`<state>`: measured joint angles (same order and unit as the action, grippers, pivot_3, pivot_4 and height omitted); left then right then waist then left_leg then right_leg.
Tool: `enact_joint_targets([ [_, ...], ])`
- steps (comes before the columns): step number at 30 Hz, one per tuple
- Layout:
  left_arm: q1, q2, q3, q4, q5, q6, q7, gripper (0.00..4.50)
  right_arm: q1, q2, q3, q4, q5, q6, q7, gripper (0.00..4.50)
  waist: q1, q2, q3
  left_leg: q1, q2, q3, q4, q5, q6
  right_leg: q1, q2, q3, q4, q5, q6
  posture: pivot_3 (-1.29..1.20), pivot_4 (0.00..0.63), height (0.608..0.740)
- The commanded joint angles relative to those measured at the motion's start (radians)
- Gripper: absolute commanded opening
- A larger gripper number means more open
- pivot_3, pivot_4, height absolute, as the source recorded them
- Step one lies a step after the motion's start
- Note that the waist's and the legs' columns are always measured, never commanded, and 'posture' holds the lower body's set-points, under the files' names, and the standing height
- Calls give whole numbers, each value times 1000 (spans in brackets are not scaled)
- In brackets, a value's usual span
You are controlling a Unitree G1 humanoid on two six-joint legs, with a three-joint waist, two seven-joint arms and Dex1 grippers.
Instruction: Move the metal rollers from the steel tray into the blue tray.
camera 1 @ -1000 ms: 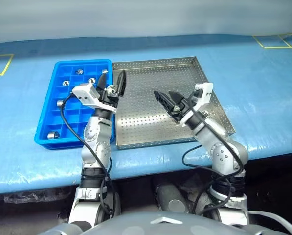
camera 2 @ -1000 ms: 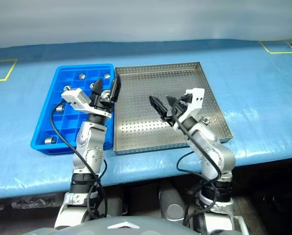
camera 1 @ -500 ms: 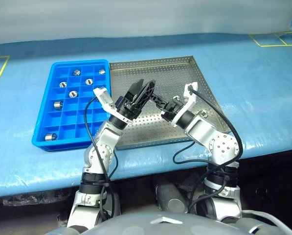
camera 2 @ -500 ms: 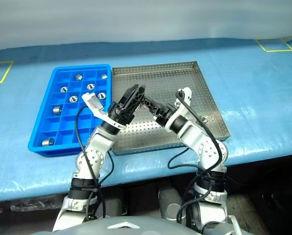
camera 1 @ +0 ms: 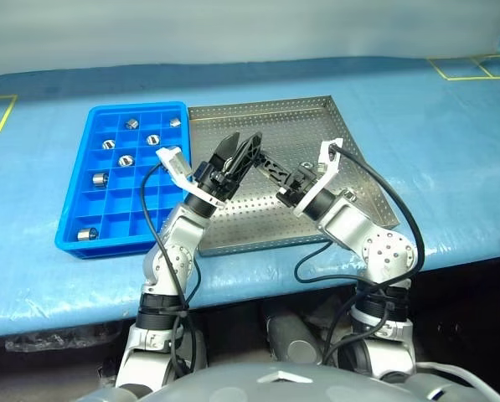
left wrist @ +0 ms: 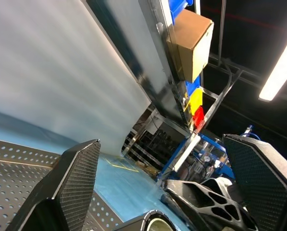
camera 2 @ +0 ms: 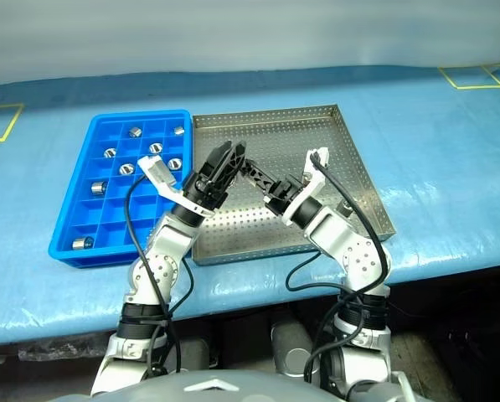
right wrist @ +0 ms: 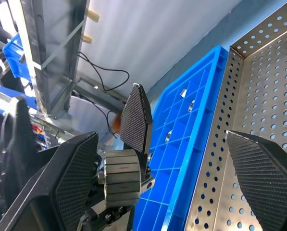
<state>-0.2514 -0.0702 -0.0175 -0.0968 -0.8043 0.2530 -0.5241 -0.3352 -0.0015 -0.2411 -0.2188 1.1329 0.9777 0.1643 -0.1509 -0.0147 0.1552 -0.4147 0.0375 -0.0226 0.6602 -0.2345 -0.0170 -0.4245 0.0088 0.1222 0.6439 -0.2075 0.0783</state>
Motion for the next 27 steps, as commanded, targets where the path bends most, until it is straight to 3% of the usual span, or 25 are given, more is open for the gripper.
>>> enact_joint_targets([
  [1,-5,-46,-21,-6,21,-20,-6,4465,-4,-5,13,-43,47,-10,11,4500,0,0,0,0,0,0,0,0,0,0,0,0,0,0,0,-120,150,740],
  [17,-8,-66,-43,7,16,-15,-11,4465,6,-24,102,-24,24,-10,2,4500,0,0,0,0,0,0,0,0,0,0,0,0,0,-1,-2,-119,150,740],
  [21,-9,-67,-47,6,13,-9,-9,4500,7,-18,112,-20,10,-29,3,3691,-1,0,0,0,0,0,0,0,0,0,0,0,0,-2,-3,-119,150,740],
  [27,-8,-65,-49,7,10,-6,-5,4500,6,-16,116,-19,10,-41,11,1677,-1,0,0,0,0,0,0,0,0,-1,0,0,-1,-2,-3,-119,150,740],
])
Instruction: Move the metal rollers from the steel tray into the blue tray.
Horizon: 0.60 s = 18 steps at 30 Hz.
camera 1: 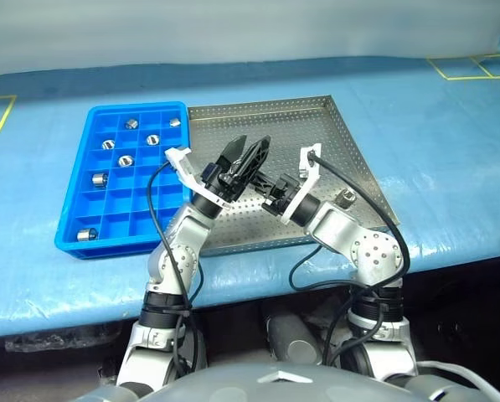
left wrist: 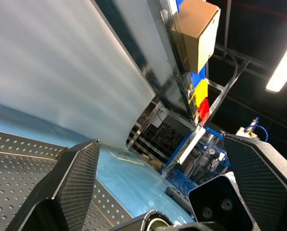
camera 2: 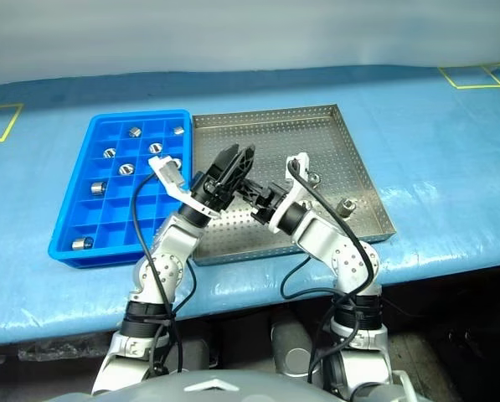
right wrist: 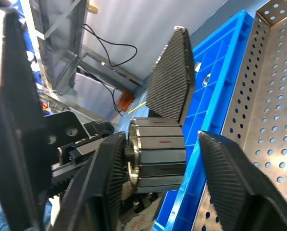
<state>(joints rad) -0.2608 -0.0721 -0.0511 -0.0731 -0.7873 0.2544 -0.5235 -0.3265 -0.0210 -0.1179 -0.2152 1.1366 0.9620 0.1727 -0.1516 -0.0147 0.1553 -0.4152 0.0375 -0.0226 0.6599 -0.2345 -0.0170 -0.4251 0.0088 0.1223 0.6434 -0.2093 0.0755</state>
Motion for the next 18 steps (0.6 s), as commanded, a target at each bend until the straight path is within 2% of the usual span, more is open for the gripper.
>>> enact_joint_targets([
  [1,2,-63,-15,-17,-5,-9,-4,4500,-3,2,-6,-24,0,-30,6,1333,0,0,0,0,0,0,0,0,0,0,0,0,0,0,0,-119,150,740],
  [10,26,-70,13,-45,41,-85,78,4500,-15,10,-45,-15,-34,-129,40,1286,7,0,0,0,0,0,0,0,0,0,0,0,0,0,0,-50,150,740],
  [18,57,-61,6,-75,63,-146,141,4500,-35,13,-43,-4,-53,-177,91,1286,34,0,0,0,0,0,-1,0,0,0,0,0,0,0,0,6,150,740],
])
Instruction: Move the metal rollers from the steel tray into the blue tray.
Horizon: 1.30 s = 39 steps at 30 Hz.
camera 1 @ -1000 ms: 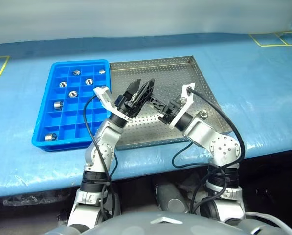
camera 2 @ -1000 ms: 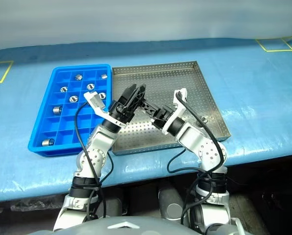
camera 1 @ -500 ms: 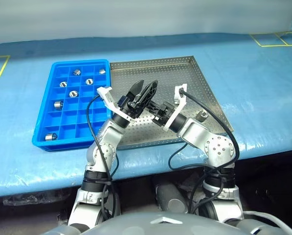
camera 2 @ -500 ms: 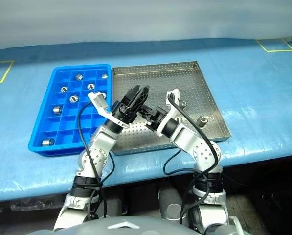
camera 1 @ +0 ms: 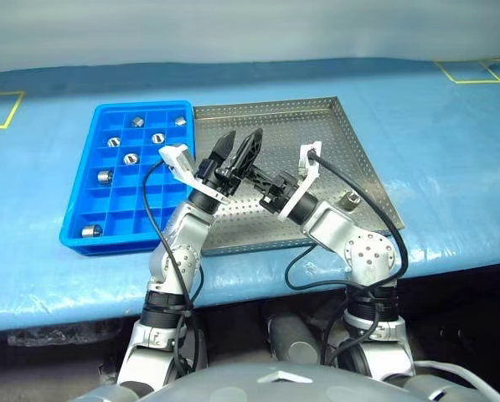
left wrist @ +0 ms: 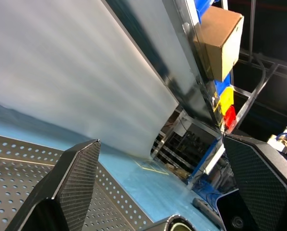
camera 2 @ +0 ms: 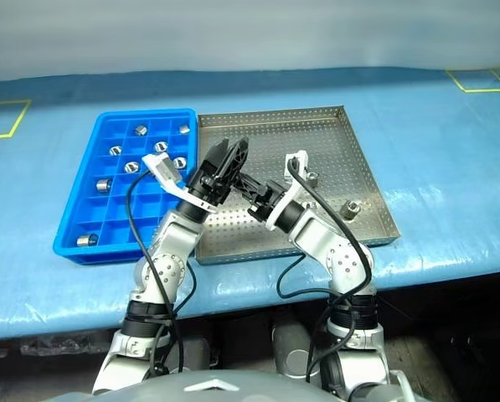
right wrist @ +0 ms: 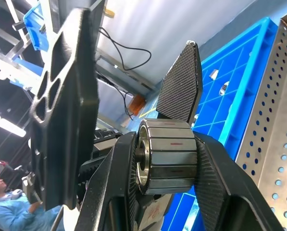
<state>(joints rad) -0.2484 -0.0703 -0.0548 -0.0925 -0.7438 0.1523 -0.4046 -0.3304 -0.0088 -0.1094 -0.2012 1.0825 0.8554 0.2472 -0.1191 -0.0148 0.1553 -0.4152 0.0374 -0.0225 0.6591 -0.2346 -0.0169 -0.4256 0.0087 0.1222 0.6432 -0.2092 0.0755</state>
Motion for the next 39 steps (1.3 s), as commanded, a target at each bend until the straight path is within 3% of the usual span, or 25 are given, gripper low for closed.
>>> enact_joint_targets([
  [1,49,-63,12,-63,24,-55,33,4500,-36,3,-53,-12,-3,-81,16,1286,4,0,0,0,0,0,0,0,0,0,0,0,0,0,0,6,150,740],
  [9,136,-48,28,-169,72,-141,132,4500,-108,-3,48,102,-208,-160,46,1286,49,0,0,1,0,0,-2,0,0,-1,0,0,1,1,1,175,150,740],
  [15,299,14,-34,-312,258,-160,202,4500,-204,24,146,208,-336,-203,127,1286,123,0,0,0,1,-1,-6,0,0,-2,0,-2,0,0,0,342,150,740],
  [19,435,22,-62,-399,458,-179,310,4500,-276,42,203,318,-424,-251,196,1286,183,0,0,1,0,-1,-7,0,0,-2,0,-3,-1,-2,-4,486,150,740],
  [24,518,17,-72,-405,624,-163,416,4500,-324,46,288,408,-560,-308,244,1286,268,0,1,0,1,-1,-7,0,0,-4,0,-4,-1,-3,-6,572,150,740],
  [29,578,-14,-52,-408,625,-199,462,4500,-365,70,338,523,-708,-382,208,1286,338,-1,1,0,1,0,-8,0,-1,-5,0,-4,-1,-4,-7,622,150,740],
  [39,587,-1,-47,-412,626,-200,488,4500,-431,121,300,678,-867,-524,93,1286,510,-1,0,-14,3,1,-9,1,-6,-21,1,-7,0,-2,-4,636,150,740],
])
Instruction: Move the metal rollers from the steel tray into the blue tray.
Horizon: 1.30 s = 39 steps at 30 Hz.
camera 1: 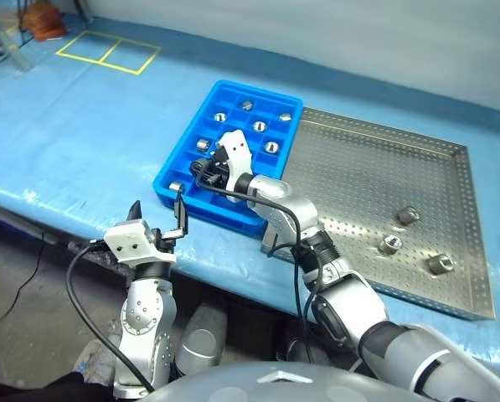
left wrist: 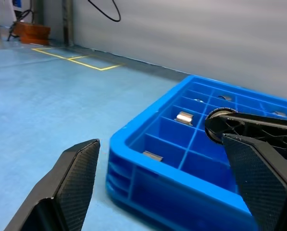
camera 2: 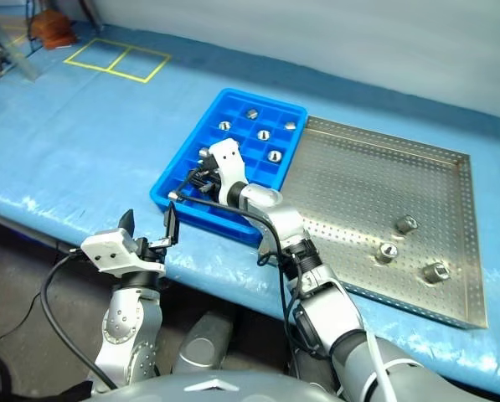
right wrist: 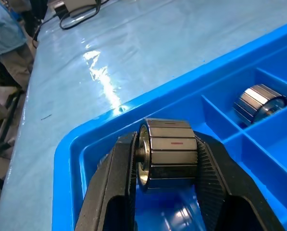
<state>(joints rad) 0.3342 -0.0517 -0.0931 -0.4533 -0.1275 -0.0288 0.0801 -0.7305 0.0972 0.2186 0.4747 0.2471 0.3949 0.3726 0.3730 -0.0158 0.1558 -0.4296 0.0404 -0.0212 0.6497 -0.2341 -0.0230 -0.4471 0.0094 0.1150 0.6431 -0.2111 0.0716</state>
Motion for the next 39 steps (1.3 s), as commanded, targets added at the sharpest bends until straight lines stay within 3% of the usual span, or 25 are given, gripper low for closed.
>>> enact_joint_targets([
  [1,5,-18,-10,-50,10,-19,3,4500,-31,16,-31,7,-41,-73,-39,1286,40,0,0,0,1,0,0,-1,-1,0,0,-1,-1,0,0,636,150,740],
  [6,-4,-12,-9,-46,8,-13,0,4500,-23,3,-54,6,-70,-98,-54,1286,110,0,0,-1,2,0,0,-3,-4,-1,0,-5,-2,-3,-4,620,150,740],
  [13,-24,-7,-5,-29,1,-6,-11,4500,-3,-39,-100,-47,-55,-65,-12,1286,156,0,0,-1,5,-2,0,-4,-6,-1,0,-9,-1,-6,-10,579,150,740],
  [35,-72,8,-3,-1,27,18,-46,4500,54,-185,-100,-92,-133,-28,25,1286,152,0,0,-1,5,-3,1,-4,-7,0,0,-12,0,-6,-11,530,150,740],
  [39,-80,13,-8,3,33,27,-50,4500,59,-211,-97,-98,-144,-24,38,2604,150,1,0,-1,5,-3,1,-4,-7,0,0,-12,0,-6,-11,503,150,740],
])
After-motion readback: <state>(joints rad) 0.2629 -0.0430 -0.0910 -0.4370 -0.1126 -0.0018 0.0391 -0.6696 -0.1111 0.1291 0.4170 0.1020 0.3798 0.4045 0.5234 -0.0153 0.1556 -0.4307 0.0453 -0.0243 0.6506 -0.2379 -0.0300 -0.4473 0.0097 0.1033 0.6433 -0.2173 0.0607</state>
